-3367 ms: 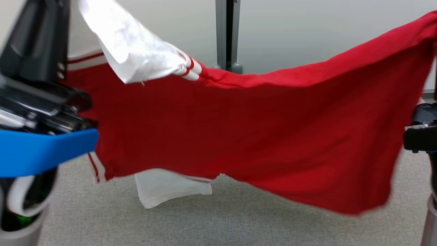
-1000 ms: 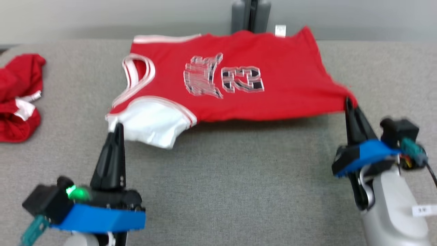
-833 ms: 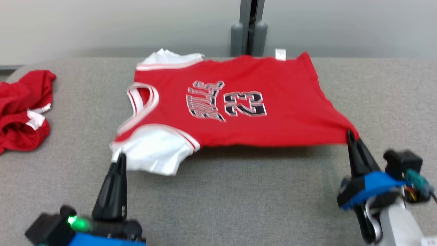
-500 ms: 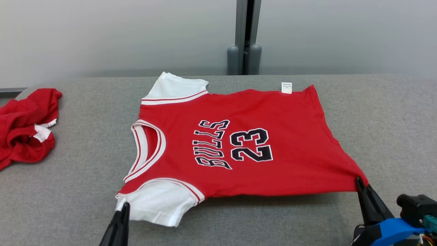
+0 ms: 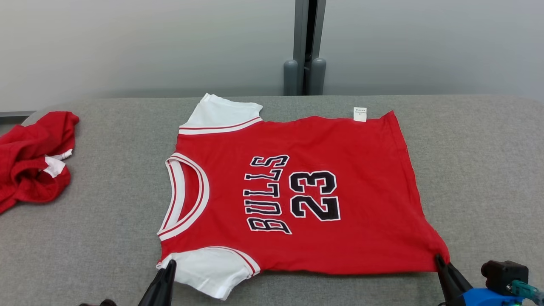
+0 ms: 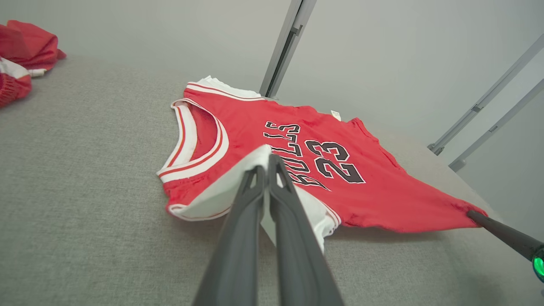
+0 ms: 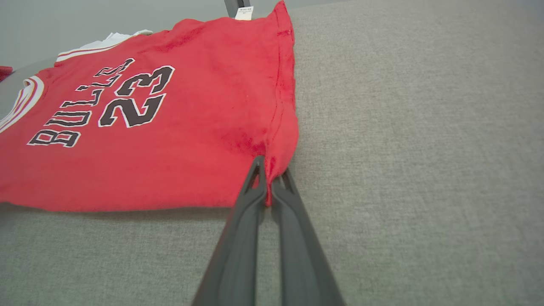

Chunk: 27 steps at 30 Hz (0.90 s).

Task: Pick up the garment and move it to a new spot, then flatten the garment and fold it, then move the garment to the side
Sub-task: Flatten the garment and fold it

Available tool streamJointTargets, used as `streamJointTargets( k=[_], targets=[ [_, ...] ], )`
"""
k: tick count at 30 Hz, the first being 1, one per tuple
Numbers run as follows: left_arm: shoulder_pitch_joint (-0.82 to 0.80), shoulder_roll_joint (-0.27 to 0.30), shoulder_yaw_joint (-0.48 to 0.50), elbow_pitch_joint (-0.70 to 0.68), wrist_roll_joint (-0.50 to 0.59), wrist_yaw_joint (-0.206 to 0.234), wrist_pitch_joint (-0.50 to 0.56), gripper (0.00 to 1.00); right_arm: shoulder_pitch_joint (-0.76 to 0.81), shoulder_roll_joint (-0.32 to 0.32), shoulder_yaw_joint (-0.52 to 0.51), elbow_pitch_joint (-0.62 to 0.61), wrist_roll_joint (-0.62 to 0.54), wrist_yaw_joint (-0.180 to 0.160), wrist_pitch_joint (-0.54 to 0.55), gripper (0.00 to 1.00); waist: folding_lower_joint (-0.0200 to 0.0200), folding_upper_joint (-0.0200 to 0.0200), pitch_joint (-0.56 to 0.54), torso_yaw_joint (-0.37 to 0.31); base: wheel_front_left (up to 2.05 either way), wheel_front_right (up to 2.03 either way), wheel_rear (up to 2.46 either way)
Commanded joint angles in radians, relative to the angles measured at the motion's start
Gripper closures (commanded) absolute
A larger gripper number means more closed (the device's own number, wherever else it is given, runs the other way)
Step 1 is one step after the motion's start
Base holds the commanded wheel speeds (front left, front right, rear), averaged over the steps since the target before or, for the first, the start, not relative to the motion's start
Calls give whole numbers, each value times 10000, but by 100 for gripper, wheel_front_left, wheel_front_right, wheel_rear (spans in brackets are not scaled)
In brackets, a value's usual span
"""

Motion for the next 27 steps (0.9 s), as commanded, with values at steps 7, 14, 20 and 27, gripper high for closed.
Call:
streamJointTargets(
  k=[7,14,20,27],
  targets=[
    [-1674,-219,-263,1143,317,-505,-83,100,-846,-29,260,984,678,1,-155,100,0,-1,-46,-16,0,0,0],
    [-3718,-681,-354,2652,812,-728,-528,100,-1893,-29,377,1780,1711,1,-575,100,0,-1,130,-76,0,0,0],
    [-5311,-1091,-226,4139,899,-888,-842,100,-3283,-29,86,2943,1705,1,-1057,100,0,-1,482,-114,0,0,0],
    [-6704,-1452,-208,5902,1055,-1028,-1127,100,-4881,-32,-65,4651,1460,1,-1446,100,0,-1,945,-170,0,0,0]
  ],
)
